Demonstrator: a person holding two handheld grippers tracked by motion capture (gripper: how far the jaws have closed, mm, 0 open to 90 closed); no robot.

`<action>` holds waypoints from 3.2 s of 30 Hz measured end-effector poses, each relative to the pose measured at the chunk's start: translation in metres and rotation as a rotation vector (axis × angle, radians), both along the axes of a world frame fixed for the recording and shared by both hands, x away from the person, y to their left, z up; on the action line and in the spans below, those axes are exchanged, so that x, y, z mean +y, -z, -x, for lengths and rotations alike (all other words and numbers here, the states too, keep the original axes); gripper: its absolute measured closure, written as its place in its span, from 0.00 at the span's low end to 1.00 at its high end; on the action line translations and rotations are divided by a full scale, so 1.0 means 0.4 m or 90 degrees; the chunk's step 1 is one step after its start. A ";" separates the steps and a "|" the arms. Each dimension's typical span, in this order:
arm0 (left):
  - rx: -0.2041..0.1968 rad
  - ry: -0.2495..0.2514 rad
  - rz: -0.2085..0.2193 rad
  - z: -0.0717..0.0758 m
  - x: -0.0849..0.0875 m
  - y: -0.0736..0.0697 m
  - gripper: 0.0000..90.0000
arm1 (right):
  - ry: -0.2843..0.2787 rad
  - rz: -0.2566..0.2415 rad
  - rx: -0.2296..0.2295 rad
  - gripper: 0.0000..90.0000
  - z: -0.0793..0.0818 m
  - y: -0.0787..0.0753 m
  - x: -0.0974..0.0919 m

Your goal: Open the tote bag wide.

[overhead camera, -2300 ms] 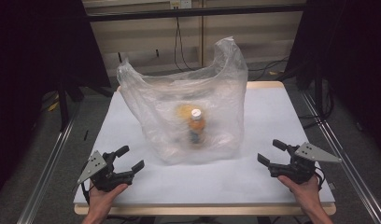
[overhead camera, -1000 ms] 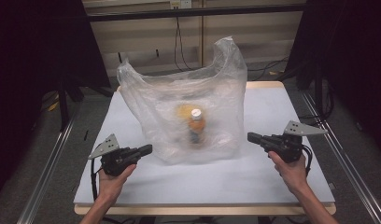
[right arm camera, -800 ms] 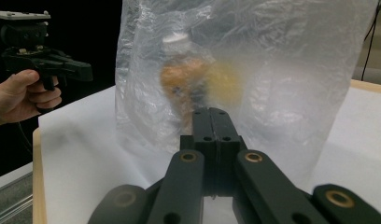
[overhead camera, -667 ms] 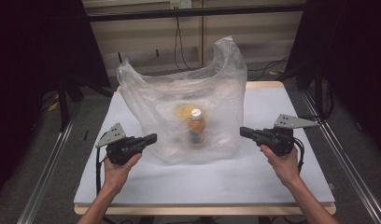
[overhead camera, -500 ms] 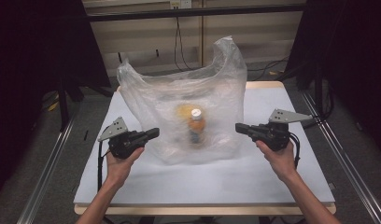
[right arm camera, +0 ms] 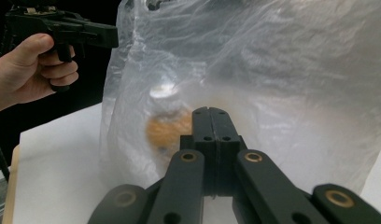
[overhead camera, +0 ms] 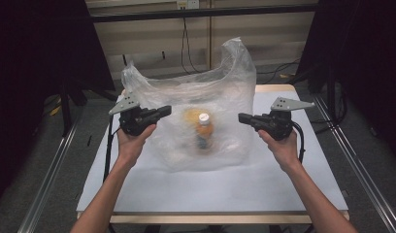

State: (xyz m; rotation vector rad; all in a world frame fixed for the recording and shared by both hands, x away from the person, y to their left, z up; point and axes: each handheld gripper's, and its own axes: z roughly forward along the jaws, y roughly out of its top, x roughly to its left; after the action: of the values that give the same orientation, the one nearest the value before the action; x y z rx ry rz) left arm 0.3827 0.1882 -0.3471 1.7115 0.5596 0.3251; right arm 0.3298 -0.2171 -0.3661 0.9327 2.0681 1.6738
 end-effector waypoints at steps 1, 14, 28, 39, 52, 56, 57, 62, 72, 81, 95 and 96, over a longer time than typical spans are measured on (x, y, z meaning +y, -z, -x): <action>-0.002 0.000 0.003 -0.007 -0.003 -0.003 1.00 | 0.002 0.001 -0.001 1.00 -0.005 -0.003 0.002; -0.012 -0.002 0.006 -0.089 -0.046 -0.082 1.00 | 0.000 -0.001 0.012 1.00 -0.049 -0.037 0.020; 0.042 -0.016 -0.053 -0.188 -0.096 -0.064 1.00 | -0.005 0.005 0.006 1.00 -0.081 -0.072 0.048; 0.054 0.052 -0.091 -0.119 -0.136 0.000 1.00 | -0.014 -0.001 -0.002 1.00 -0.084 -0.081 0.072; 0.064 0.092 -0.083 -0.047 -0.156 0.039 1.00 | -0.037 -0.010 -0.024 1.00 -0.111 -0.135 0.158; 0.064 0.103 -0.095 -0.027 -0.163 0.049 1.00 | -0.025 0.017 -0.015 1.00 -0.123 -0.128 0.175; 0.068 0.107 -0.092 -0.026 -0.164 0.054 1.00 | -0.025 0.017 -0.015 1.00 -0.123 -0.128 0.175; 0.075 0.131 -0.114 -0.007 -0.173 0.078 1.00 | -0.005 0.038 0.025 1.00 -0.142 -0.079 0.169; 0.096 0.125 -0.135 -0.008 -0.161 0.123 1.00 | -0.017 0.068 0.084 1.00 -0.142 0.029 0.171; 0.114 0.112 -0.127 -0.006 -0.139 0.162 1.00 | -0.018 0.066 0.111 1.00 -0.122 0.104 0.158; 0.150 0.078 -0.179 -0.040 -0.119 0.255 1.00 | -0.021 0.103 0.169 1.00 -0.112 0.225 0.134; 0.150 0.078 -0.179 -0.040 -0.119 0.255 1.00 | -0.019 0.105 0.175 1.00 -0.112 0.230 0.134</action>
State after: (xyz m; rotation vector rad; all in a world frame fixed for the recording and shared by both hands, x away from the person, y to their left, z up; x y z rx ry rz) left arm 0.3988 0.1407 -0.4490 2.0634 0.5979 0.1168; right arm 0.3746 -0.1635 -0.4582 1.1342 2.3652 1.4284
